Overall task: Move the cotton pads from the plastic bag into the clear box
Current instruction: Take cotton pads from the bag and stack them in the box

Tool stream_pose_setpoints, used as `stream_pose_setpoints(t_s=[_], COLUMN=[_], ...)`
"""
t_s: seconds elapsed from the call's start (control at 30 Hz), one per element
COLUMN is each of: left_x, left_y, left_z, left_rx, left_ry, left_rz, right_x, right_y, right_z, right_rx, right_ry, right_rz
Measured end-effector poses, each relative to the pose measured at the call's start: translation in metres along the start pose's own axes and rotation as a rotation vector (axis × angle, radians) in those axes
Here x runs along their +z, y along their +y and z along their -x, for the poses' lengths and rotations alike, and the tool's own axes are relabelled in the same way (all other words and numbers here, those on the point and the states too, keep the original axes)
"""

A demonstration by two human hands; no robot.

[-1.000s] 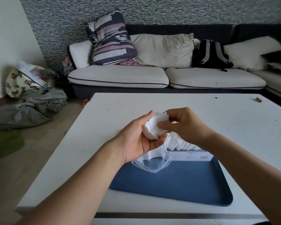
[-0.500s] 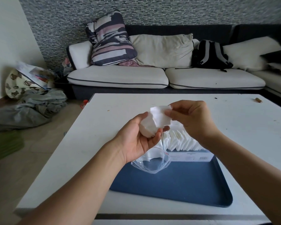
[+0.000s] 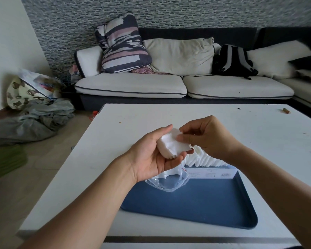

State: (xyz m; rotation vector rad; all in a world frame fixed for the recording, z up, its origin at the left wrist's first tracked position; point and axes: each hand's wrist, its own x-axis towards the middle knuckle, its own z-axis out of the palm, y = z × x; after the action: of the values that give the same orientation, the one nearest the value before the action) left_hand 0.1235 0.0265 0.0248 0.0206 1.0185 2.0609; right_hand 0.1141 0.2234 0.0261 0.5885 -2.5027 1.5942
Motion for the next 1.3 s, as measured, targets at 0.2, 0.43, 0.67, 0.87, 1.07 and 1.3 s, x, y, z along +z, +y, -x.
stream_pose_setpoints(t_s=[0.2,0.43,0.67,0.87,1.07,1.3], left_x=[-0.003,-0.001,0.000,0.002,0.003,0.004], left_y=[0.000,0.000,0.000,-0.001,-0.002,-0.003], left_z=[-0.004,-0.005,-0.004,-0.002,-0.002,-0.006], left_rx=[0.012,0.028,0.037,0.022,0.040,0.047], left_ry=[0.031,0.019,0.039,0.005,0.004,0.020], left_rz=[-0.012,-0.025,0.009,0.051,0.054,0.098], right_x=[0.003,0.012,0.008,0.008,0.009,0.010], right_y=[0.002,-0.001,0.001,0.001,-0.005,-0.002], right_z=[-0.001,0.001,0.000,0.000,0.003,0.000], right_rx=[-0.032,-0.060,-0.066,-0.042,-0.004,-0.060], right_ry=[0.071,0.128,0.125,0.147,0.132,0.249], right_rz=[0.006,-0.056,-0.050,-0.053,-0.154,-0.063])
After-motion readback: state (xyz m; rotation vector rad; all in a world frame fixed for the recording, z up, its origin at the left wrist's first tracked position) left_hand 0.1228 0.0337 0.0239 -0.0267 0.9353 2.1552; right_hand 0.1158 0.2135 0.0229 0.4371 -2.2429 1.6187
